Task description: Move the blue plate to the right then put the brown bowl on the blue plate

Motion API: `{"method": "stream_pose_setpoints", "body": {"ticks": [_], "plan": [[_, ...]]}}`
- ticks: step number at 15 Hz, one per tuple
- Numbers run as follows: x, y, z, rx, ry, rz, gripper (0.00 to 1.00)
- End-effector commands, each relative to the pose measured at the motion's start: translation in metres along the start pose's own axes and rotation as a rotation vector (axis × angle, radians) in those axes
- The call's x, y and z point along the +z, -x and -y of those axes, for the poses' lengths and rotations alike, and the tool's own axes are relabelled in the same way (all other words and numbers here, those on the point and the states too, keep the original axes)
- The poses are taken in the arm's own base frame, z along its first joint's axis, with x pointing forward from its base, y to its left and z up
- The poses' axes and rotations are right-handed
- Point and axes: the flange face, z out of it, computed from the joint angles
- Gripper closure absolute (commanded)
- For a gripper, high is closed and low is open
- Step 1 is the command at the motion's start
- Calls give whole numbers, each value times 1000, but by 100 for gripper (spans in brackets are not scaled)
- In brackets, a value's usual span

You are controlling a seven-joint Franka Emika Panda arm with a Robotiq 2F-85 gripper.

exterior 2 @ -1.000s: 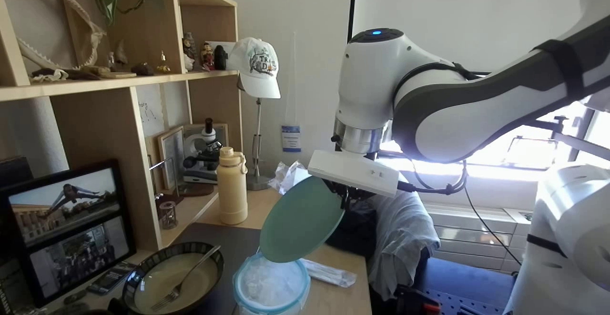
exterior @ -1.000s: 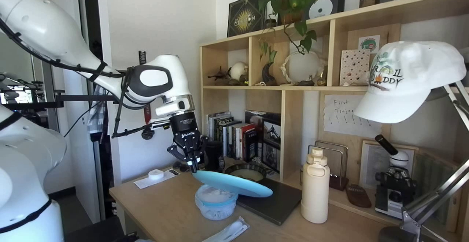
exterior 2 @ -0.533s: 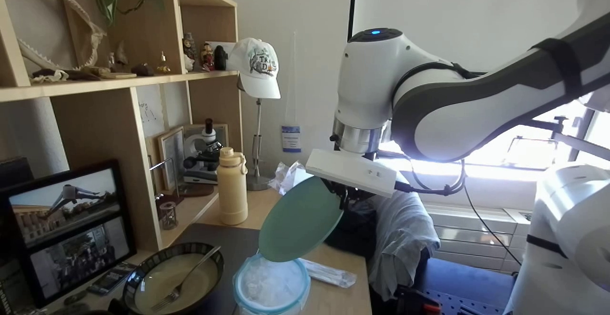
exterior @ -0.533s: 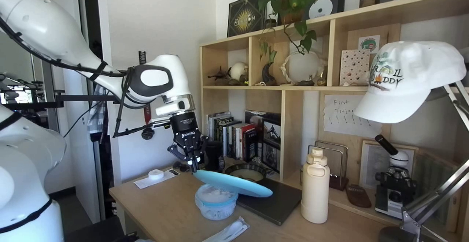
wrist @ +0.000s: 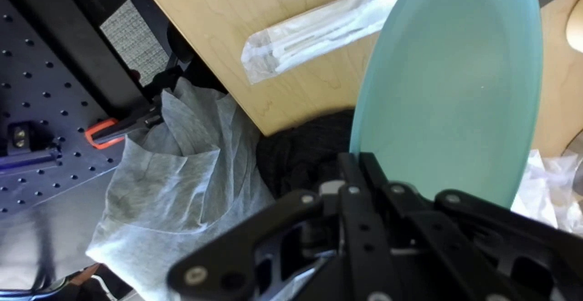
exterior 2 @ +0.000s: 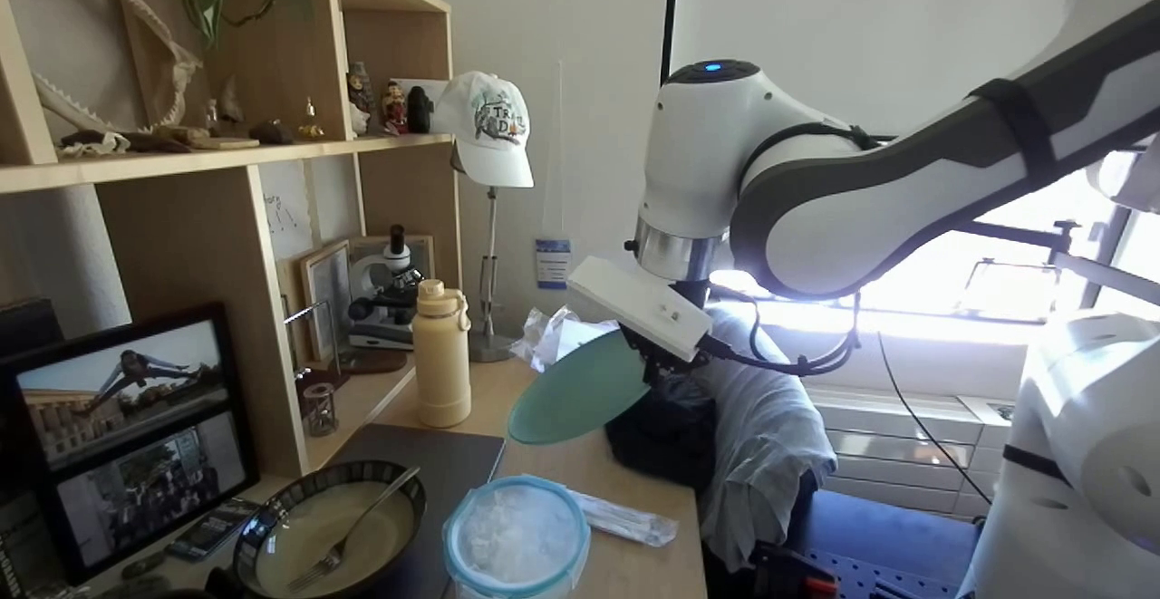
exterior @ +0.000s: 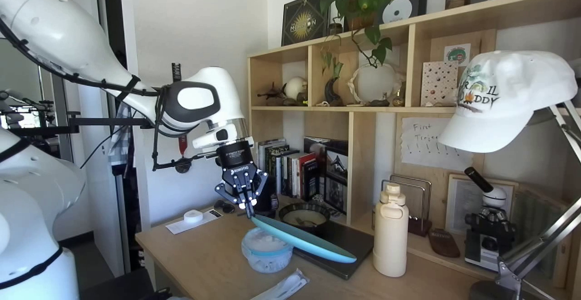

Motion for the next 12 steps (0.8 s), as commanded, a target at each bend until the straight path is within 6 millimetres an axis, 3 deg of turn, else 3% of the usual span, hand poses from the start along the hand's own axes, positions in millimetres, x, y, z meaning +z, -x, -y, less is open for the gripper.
{"method": "stream_pose_setpoints", "body": {"ticks": [1, 8, 10, 12], "plan": [[25, -7, 16, 122, -48, -7, 98], [89, 8, 34, 222, -126, 46, 98], [108, 6, 35, 259, -121, 46, 98], [124, -13, 39, 301, -113, 34, 98]]}}
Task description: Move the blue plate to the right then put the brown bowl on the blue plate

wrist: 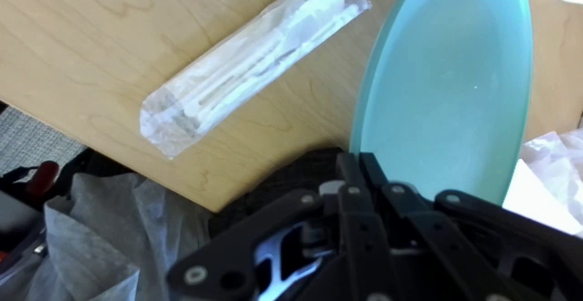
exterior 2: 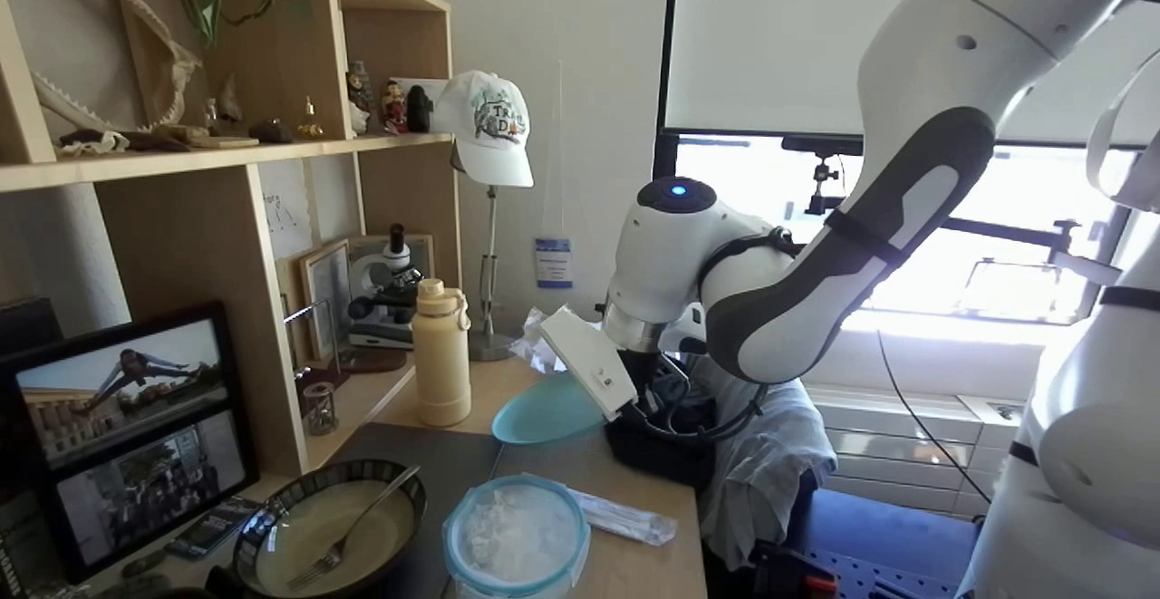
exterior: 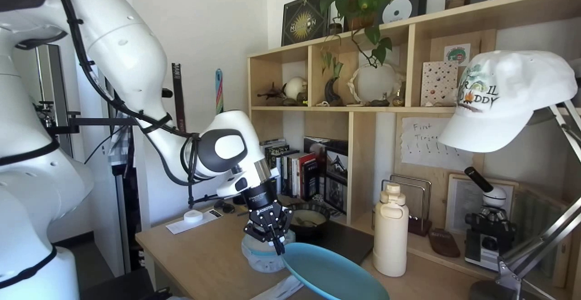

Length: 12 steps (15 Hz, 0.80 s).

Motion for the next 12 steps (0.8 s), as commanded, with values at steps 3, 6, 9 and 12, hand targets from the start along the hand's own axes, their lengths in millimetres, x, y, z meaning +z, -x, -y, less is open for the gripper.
{"method": "stream_pose_setpoints", "body": {"ticks": [3, 6, 9, 12], "plan": [[35, -28, 19, 118, -6, -17, 98], [41, -42, 28, 148, 10, -27, 98], [47, -46, 29, 170, 21, -14, 98], [50, -46, 27, 197, 33, -2, 98]]}}
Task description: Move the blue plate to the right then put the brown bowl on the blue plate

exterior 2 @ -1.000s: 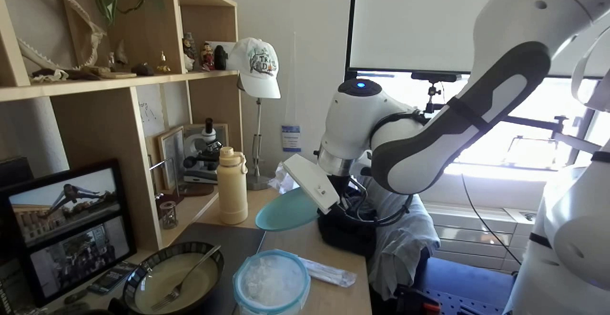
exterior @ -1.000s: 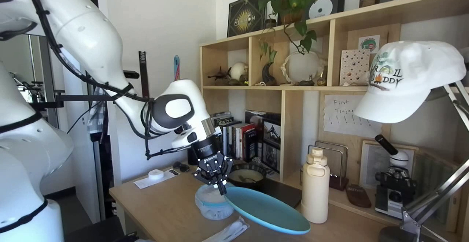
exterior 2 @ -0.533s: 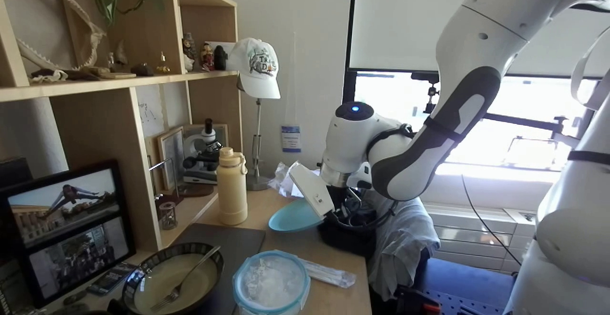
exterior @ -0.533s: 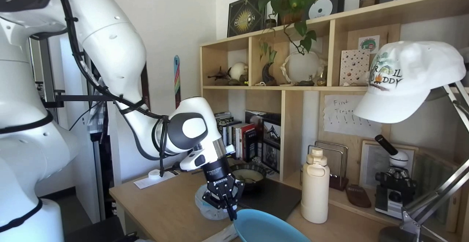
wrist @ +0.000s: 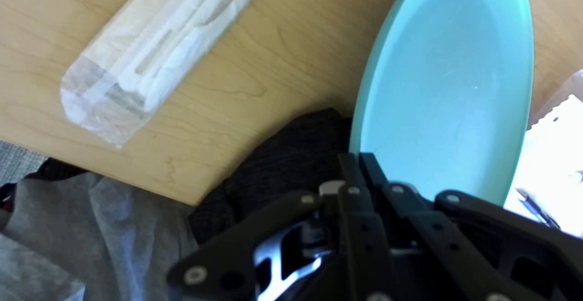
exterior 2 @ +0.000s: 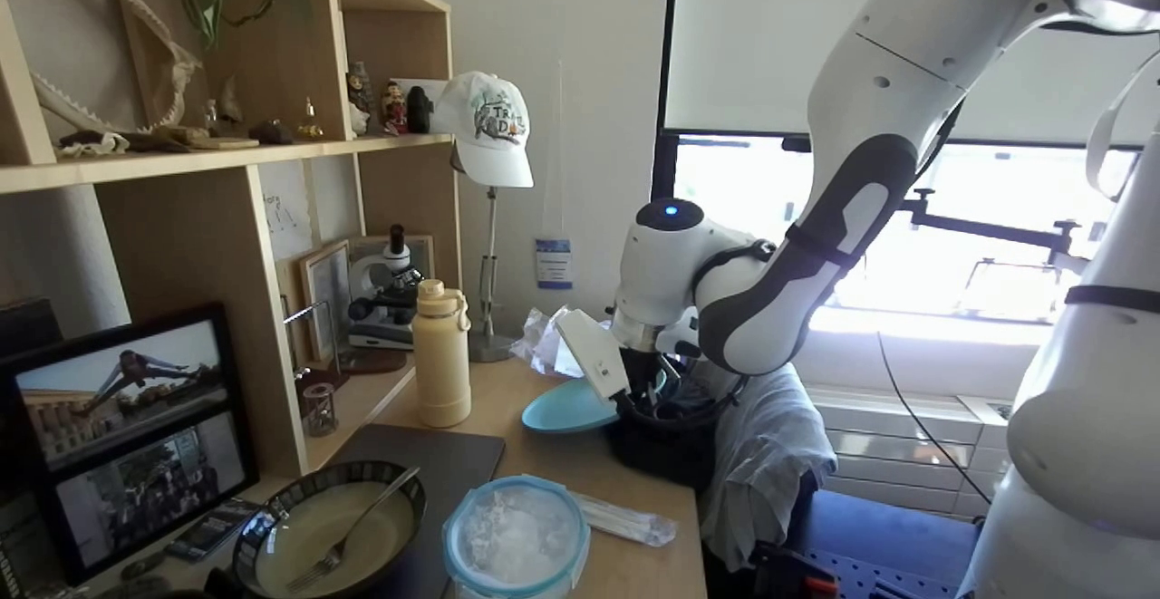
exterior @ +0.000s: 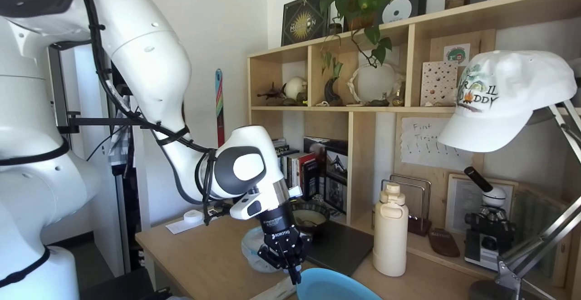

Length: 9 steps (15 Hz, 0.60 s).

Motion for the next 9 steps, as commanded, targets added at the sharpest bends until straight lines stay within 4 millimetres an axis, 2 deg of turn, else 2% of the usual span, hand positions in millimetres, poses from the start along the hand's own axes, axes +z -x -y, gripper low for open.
{"method": "stream_pose_setpoints", "body": {"ticks": [1, 8, 9], "plan": [[2, 1, 2, 41, 3, 35, 99], [-3, 21, -4, 39, 19, 42, 99], [-3, 22, -4, 33, 19, 37, 95]]}}
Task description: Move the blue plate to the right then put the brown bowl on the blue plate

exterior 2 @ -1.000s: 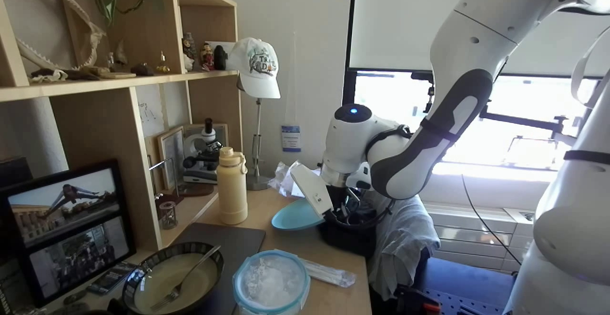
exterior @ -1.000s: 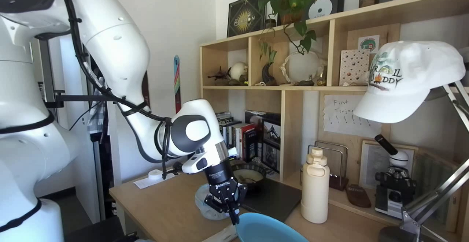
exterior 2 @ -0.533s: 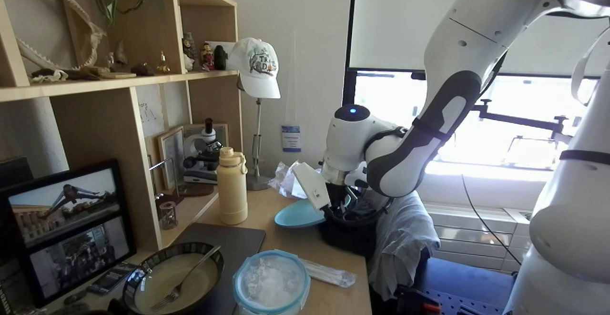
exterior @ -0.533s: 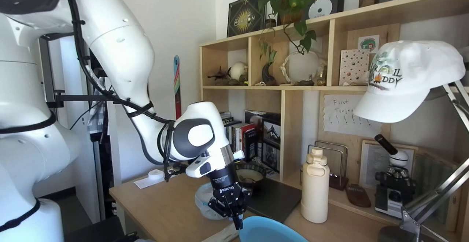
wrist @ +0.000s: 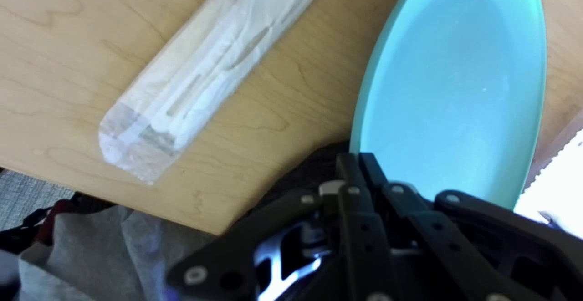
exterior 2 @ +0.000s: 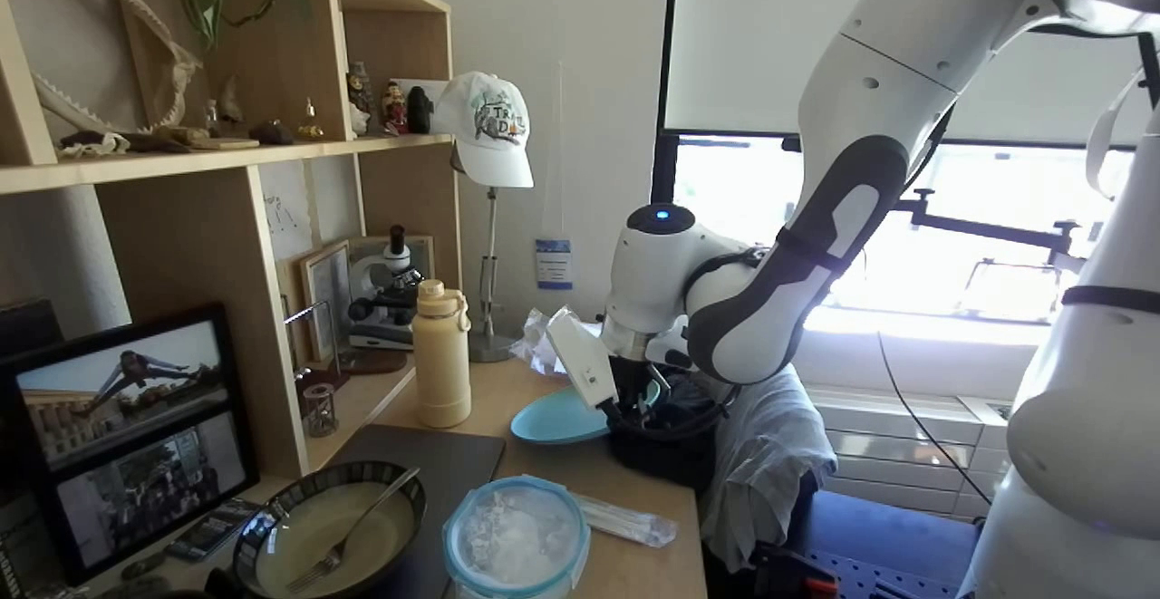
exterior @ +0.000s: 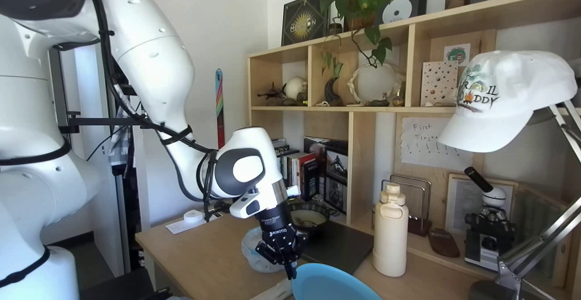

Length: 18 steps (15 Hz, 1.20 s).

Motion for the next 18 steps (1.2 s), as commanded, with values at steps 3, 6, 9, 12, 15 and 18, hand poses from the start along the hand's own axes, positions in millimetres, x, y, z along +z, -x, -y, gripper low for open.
{"method": "stream_pose_setpoints", "body": {"ticks": [3, 6, 9, 12, 15, 18], "plan": [[-7, 3, 6, 2, -19, -1, 65], [-11, -11, 10, 23, -36, -11, 44], [-15, -28, 12, 45, -50, -33, 20], [-19, -36, 10, 52, -58, -55, 1], [-28, -37, 3, 20, -54, -86, 0], [-33, -50, 2, 4, -20, -153, 0]]}}
